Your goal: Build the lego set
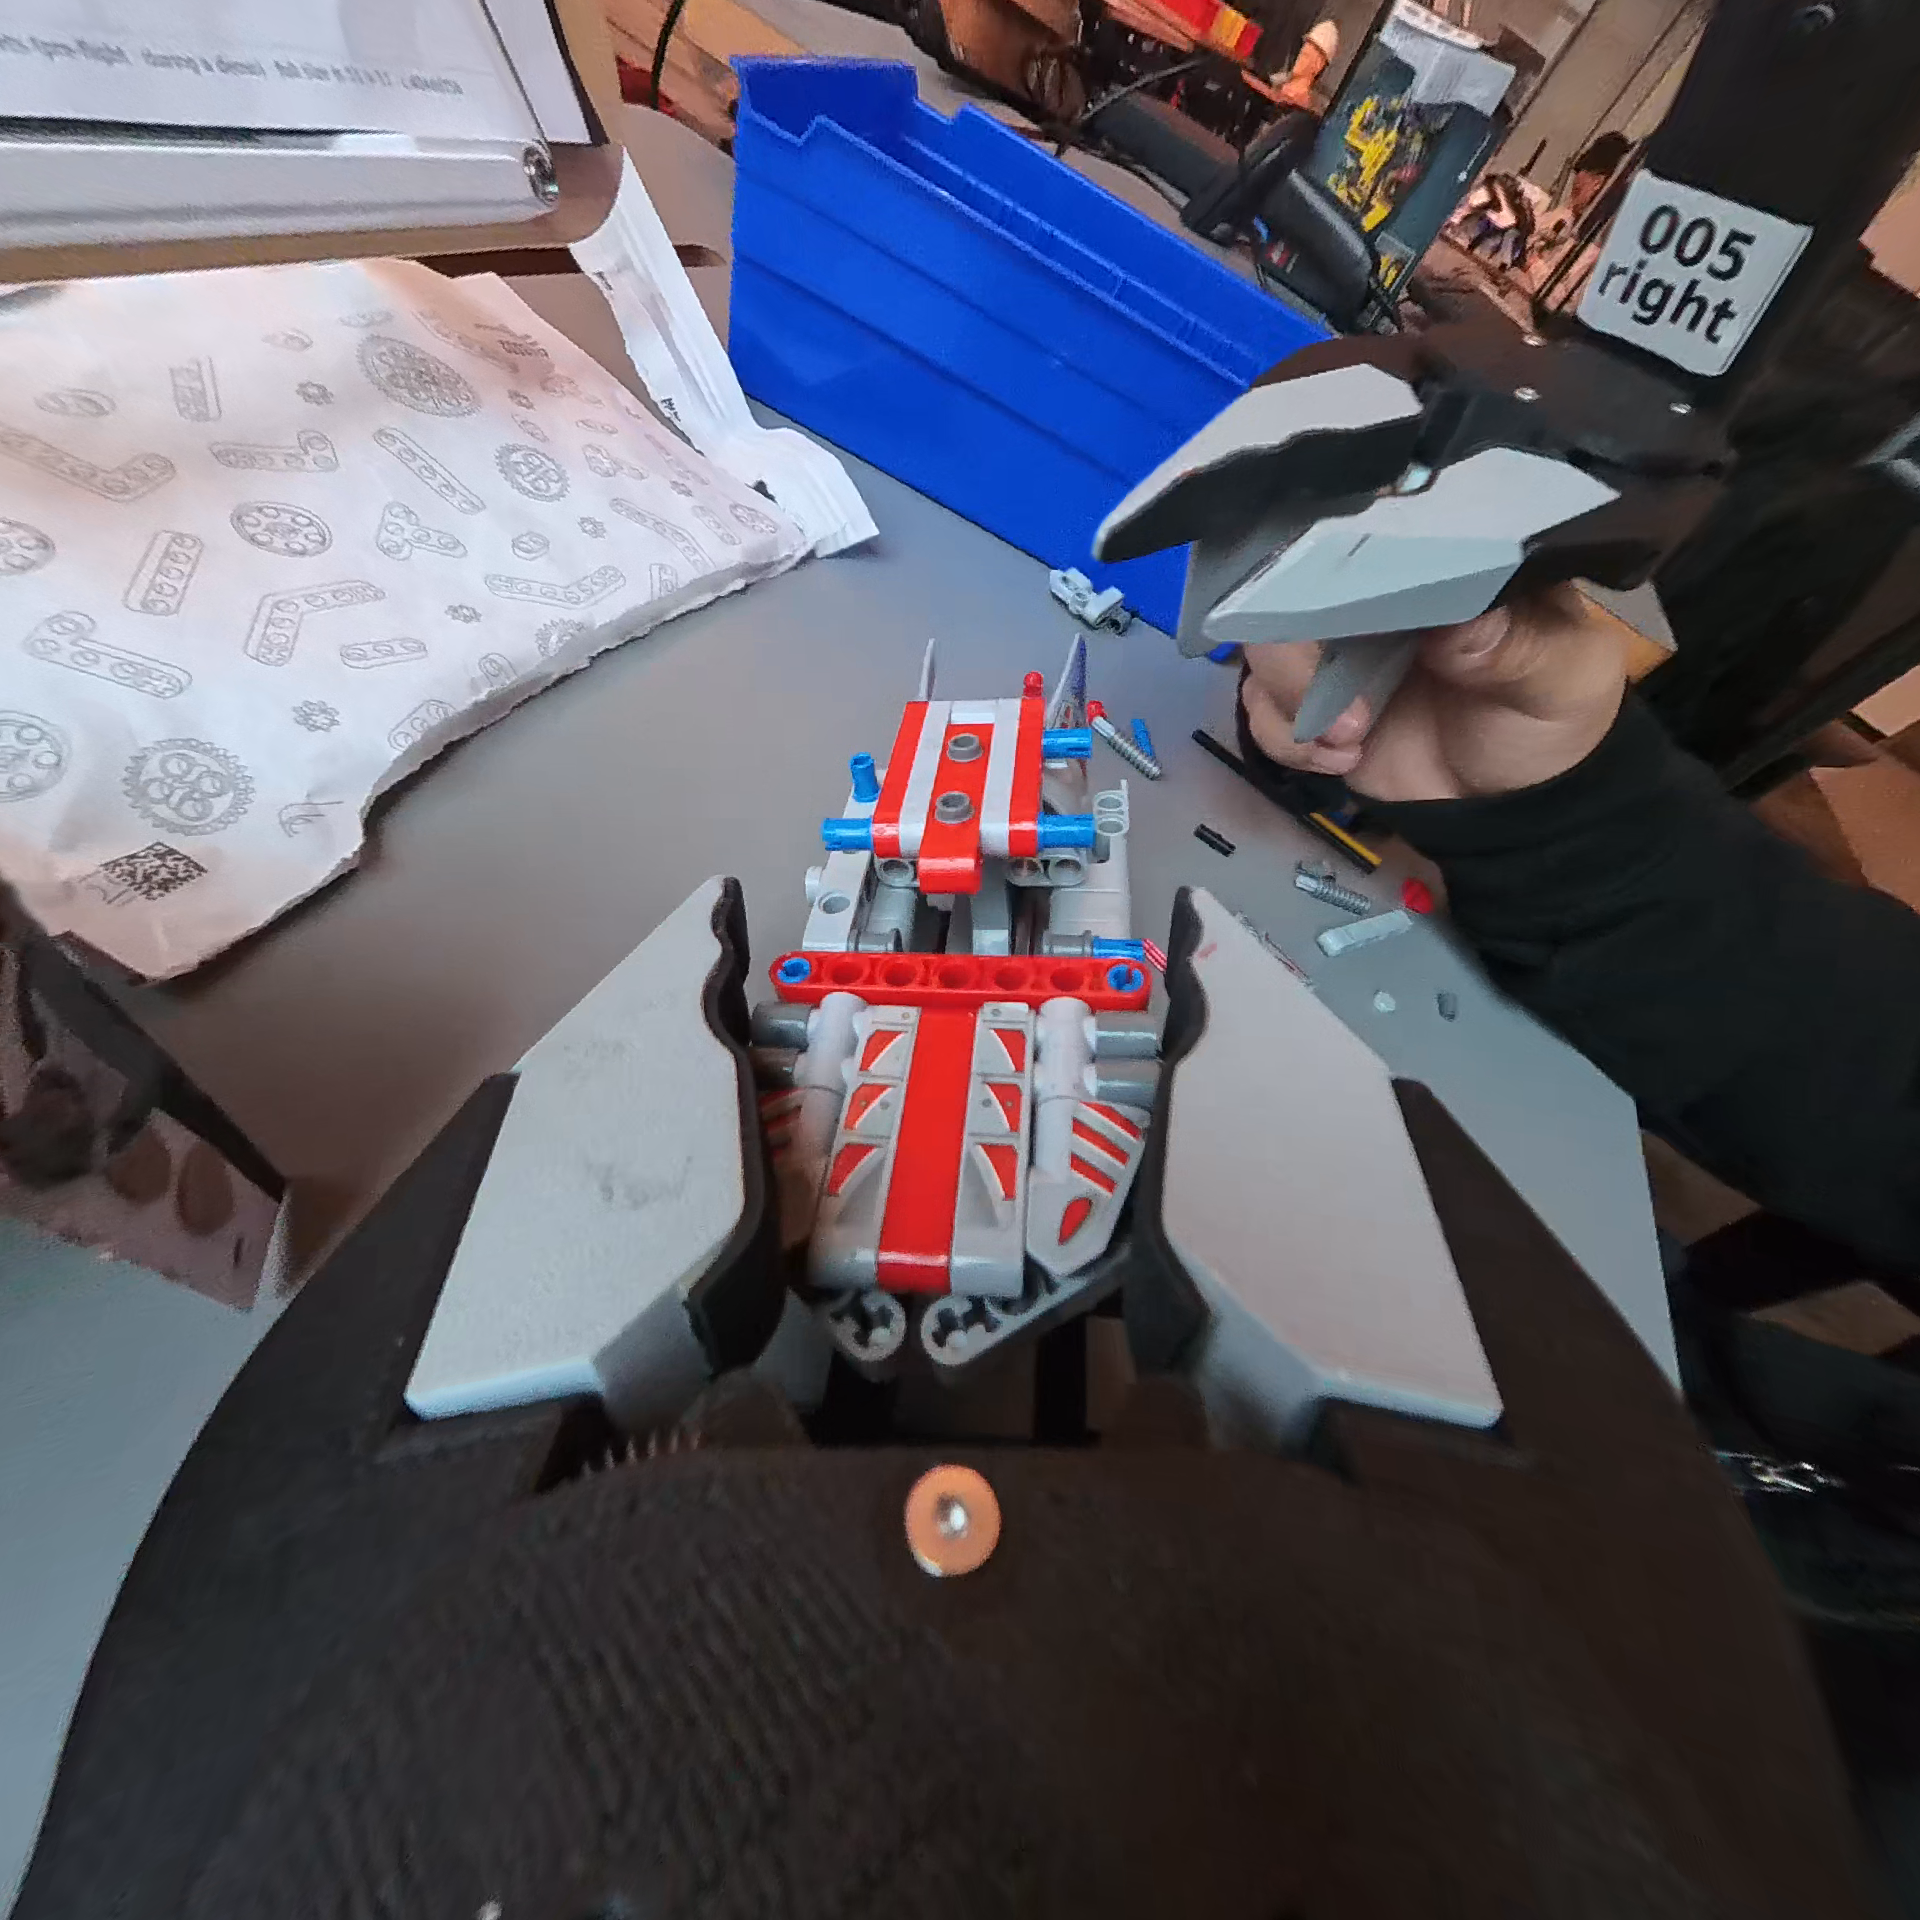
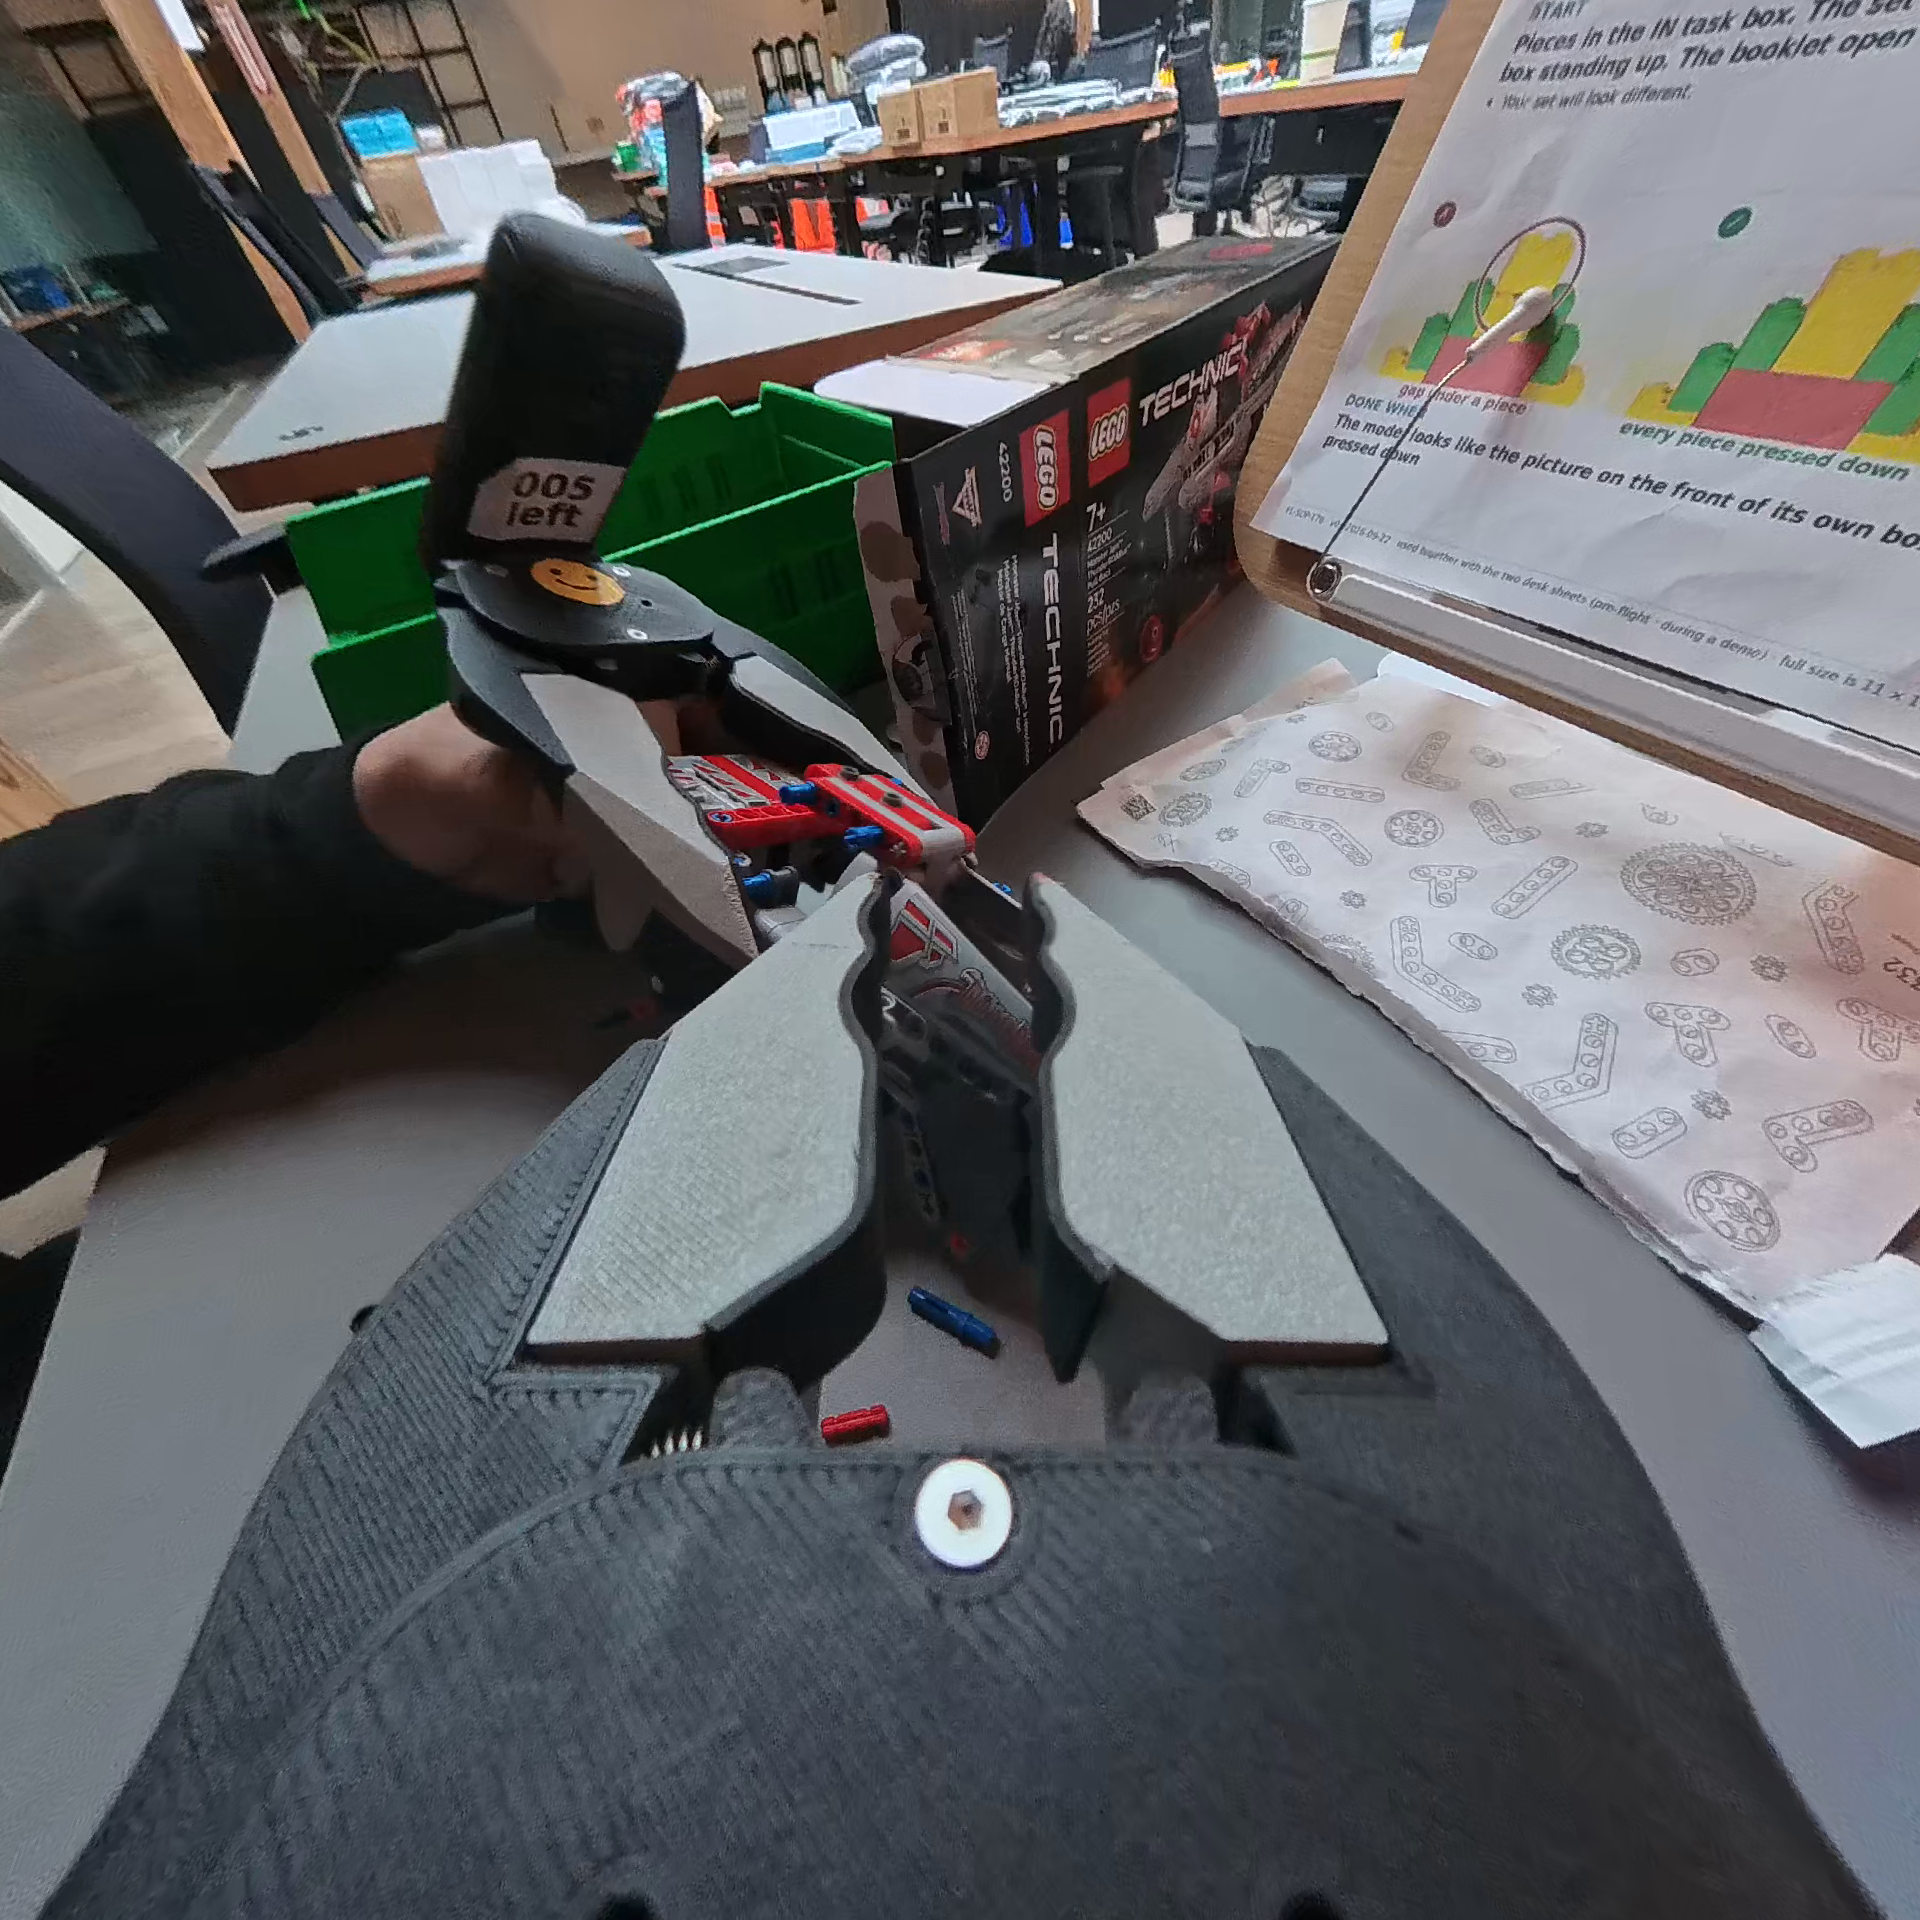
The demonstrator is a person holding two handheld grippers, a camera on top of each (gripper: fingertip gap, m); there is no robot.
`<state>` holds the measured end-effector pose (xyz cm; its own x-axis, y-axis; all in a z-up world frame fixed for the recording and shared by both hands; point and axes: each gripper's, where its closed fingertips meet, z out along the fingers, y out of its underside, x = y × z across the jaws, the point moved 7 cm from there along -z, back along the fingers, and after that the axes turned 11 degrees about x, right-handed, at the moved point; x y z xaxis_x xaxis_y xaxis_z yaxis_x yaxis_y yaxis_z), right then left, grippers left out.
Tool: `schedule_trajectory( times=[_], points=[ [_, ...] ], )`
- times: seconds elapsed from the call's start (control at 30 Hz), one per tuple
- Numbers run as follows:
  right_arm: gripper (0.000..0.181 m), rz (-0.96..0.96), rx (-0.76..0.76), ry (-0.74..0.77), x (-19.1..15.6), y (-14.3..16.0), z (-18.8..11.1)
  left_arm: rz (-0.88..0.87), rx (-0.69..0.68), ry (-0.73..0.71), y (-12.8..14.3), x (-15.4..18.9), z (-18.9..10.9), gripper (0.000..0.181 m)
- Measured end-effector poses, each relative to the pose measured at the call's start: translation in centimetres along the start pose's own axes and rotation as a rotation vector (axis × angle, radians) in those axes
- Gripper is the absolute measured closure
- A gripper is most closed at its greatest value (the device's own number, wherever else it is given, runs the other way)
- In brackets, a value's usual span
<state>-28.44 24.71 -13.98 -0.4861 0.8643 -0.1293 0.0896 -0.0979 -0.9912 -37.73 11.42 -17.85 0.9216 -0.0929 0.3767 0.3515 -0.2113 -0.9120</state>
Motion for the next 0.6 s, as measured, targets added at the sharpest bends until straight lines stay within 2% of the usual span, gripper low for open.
schedule_trajectory(
  times=[0.27,0.43,0.6],
  points=[
    [0.161,0.021,-0.018,-0.04,-0.3,0.3,0.1,-0.002,0.002,-0.007,0.0,-0.1,-0.1,0.101],
    [0.171,0.01,-0.074,-0.103,-0.9,0.7,0.2,-0.01,0.007,0.001,-0.1,0.0,-0.1,0.101],
    [0.167,0.018,-0.16,-0.146,-1.3,1.9,0.6,-0.068,0.031,0.043,-0.2,0.0,-0.3,0.106]
  ],
)
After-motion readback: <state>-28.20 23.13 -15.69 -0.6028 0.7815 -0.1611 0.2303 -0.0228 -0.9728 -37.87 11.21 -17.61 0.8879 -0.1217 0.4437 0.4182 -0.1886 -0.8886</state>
